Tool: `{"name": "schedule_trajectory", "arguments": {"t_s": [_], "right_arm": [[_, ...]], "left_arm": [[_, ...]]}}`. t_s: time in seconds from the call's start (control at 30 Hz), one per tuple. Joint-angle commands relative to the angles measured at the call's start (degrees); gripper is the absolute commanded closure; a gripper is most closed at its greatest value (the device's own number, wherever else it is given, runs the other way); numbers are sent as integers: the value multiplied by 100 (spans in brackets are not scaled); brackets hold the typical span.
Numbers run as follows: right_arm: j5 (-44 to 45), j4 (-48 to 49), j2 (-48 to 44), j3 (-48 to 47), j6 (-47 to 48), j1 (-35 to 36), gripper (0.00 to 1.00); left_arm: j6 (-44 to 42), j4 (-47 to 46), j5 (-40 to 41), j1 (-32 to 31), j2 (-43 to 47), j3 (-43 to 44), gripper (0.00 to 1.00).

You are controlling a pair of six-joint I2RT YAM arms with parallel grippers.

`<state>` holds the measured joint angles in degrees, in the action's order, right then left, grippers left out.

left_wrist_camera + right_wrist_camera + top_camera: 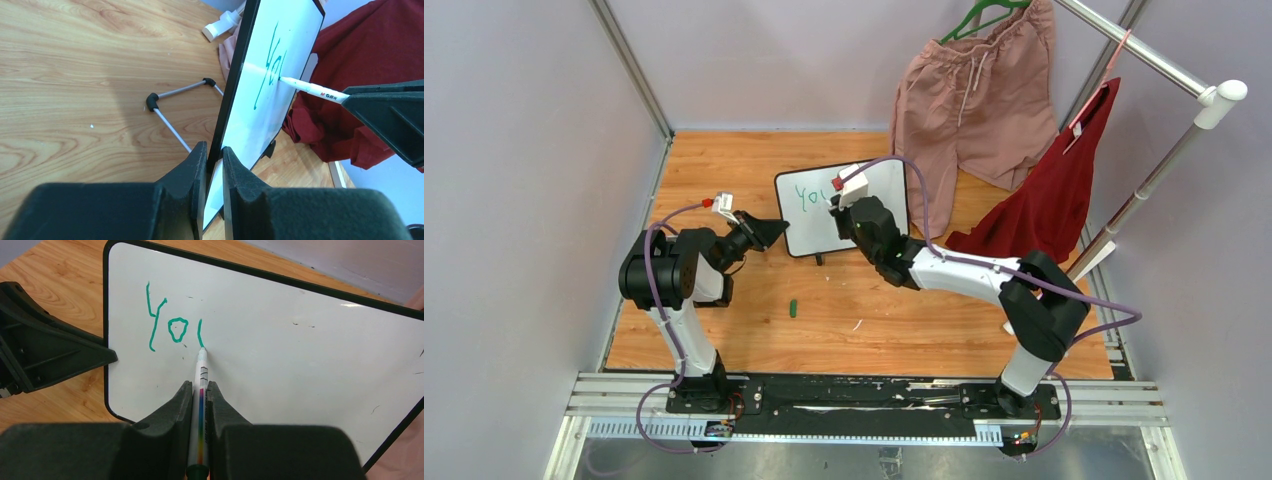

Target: Write a sentence on the whiteboard

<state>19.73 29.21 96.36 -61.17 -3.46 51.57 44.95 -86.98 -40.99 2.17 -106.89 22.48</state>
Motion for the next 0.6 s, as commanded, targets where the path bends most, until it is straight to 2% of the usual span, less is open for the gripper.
{"name": "schedule_trajectory", "arguments": {"t_s": [0.0, 0.57], "right_arm": [[286, -111, -173, 104, 10, -115, 100], [284, -118, -173, -63, 90, -235, 100]], "left_arm": [[-109, -225, 74, -6, -60, -60, 100], [-118, -230, 69, -15, -60, -59, 100]]}}
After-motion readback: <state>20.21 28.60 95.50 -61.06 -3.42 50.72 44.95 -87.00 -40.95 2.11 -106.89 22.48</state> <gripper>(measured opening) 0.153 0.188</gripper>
